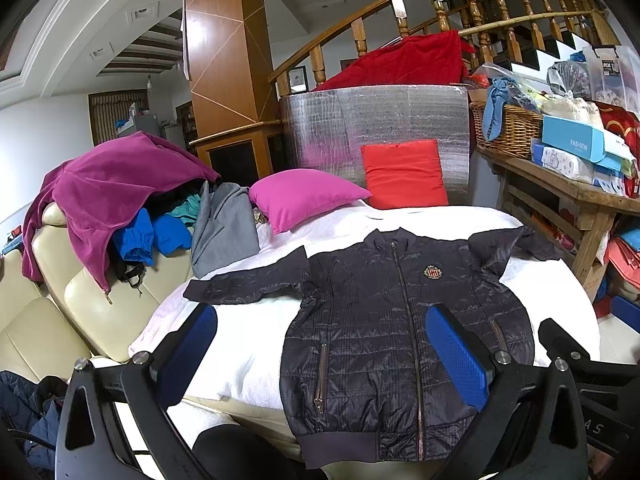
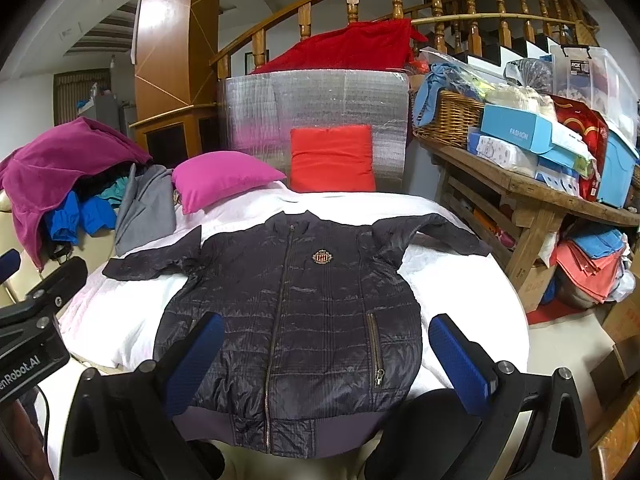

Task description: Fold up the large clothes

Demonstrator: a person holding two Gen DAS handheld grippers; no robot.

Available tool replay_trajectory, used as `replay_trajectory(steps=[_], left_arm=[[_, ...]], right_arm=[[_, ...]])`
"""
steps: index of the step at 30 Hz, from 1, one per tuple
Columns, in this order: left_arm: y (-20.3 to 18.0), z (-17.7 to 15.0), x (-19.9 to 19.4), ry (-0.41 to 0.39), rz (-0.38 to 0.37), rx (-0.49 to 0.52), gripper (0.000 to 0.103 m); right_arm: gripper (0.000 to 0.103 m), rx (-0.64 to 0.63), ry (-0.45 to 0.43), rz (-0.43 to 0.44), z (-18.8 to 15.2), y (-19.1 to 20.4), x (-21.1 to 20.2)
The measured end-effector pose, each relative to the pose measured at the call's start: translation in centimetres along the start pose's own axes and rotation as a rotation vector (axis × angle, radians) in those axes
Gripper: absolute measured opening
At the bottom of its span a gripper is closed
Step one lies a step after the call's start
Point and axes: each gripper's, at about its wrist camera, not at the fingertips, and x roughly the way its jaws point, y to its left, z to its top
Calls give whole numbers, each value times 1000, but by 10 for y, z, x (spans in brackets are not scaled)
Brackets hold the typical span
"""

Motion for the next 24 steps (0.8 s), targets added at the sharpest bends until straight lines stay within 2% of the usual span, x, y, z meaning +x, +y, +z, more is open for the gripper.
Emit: replay_trajectory(steps=[24], left_arm=[[4,-4,8,23,-1,-15,103]], right_arm=[[103,-4,33,11,-4,4,10]])
